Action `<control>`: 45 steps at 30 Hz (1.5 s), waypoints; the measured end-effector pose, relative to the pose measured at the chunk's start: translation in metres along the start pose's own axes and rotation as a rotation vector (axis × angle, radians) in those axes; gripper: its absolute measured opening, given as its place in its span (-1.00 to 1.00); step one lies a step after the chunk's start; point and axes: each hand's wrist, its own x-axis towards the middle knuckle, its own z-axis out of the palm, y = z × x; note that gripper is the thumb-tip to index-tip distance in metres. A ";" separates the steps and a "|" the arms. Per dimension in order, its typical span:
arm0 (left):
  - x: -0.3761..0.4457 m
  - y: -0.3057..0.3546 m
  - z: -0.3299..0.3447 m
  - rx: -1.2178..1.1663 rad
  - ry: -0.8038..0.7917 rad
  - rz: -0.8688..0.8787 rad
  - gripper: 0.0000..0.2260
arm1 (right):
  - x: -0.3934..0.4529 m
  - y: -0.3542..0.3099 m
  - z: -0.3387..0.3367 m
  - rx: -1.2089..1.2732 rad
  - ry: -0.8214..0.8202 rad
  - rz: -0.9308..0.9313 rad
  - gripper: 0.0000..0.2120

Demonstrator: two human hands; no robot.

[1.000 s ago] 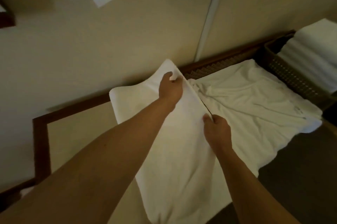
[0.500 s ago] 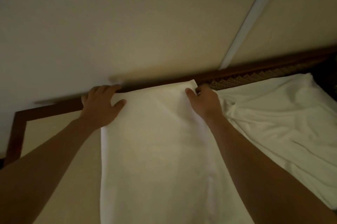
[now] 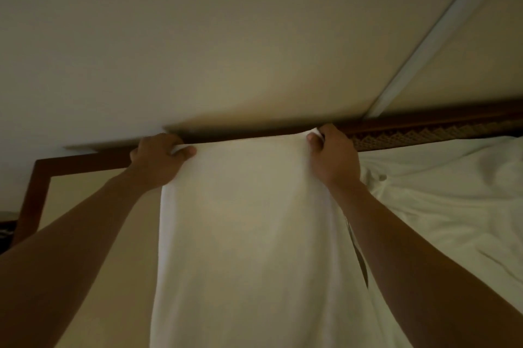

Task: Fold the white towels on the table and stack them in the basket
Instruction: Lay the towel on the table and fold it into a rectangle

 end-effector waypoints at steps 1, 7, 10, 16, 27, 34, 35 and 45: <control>0.002 -0.002 0.001 -0.047 0.003 -0.010 -0.71 | 0.002 0.001 0.002 -0.014 -0.019 0.025 -0.75; -0.003 -0.003 0.015 -0.212 0.146 0.009 -0.71 | 0.005 0.000 -0.001 0.016 -0.051 0.130 -0.70; -0.041 -0.010 0.030 -0.297 0.327 0.043 -0.60 | -0.012 -0.003 -0.014 0.005 -0.101 0.170 -0.62; -0.115 -0.016 0.052 -0.243 0.265 -0.180 -0.52 | -0.085 0.005 -0.023 -0.054 -0.139 0.163 -0.54; -0.126 -0.004 0.055 -0.290 0.330 -0.201 -0.60 | -0.089 0.018 -0.021 -0.038 -0.043 0.137 -0.63; -0.169 -0.020 0.058 -0.280 0.243 -0.183 -0.66 | -0.131 0.025 -0.037 -0.014 -0.119 0.195 -0.54; -0.176 -0.022 0.061 -0.300 0.217 -0.180 -0.66 | -0.138 0.023 -0.036 -0.030 -0.122 0.182 -0.52; -0.192 -0.026 0.068 -0.260 0.269 -0.194 -0.63 | -0.142 0.029 -0.027 -0.074 -0.030 0.127 -0.61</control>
